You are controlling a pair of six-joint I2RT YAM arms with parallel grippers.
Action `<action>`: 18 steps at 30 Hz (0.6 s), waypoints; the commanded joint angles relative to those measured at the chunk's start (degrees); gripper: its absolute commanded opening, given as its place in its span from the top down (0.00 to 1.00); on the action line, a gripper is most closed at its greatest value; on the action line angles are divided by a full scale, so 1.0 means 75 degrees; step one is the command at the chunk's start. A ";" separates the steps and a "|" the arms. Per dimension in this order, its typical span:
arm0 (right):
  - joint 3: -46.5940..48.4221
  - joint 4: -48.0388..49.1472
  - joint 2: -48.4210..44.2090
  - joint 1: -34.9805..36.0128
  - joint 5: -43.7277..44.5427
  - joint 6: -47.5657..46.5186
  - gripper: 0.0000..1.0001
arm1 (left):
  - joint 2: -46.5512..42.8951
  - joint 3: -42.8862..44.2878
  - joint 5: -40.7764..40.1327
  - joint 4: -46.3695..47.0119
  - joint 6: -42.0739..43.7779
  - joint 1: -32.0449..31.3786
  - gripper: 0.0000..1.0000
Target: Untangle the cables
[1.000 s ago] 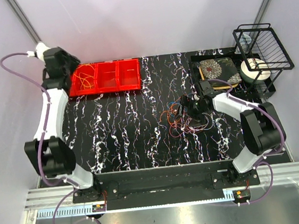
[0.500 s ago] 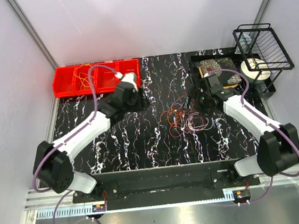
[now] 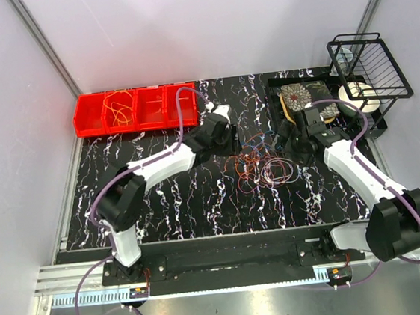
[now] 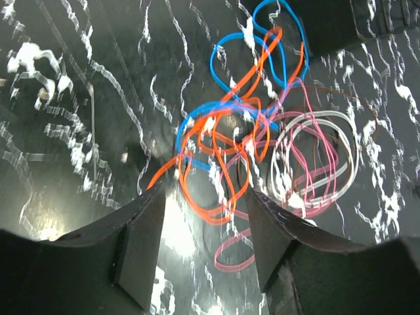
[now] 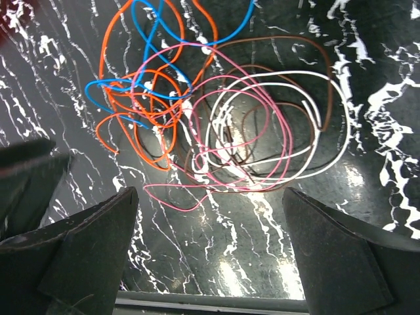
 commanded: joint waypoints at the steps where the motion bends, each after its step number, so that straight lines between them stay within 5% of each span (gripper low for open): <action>1: -0.0126 0.0315 -0.0056 -0.0120 -0.0215 -0.0074 0.03 | 0.0662 0.0931 0.0013 0.0250 0.0313 0.0020 0.47; 18: -0.0162 0.0738 0.0659 -0.0155 -0.1305 -0.0203 0.05 | 0.1847 0.1741 0.0141 0.0179 0.0231 0.0278 0.62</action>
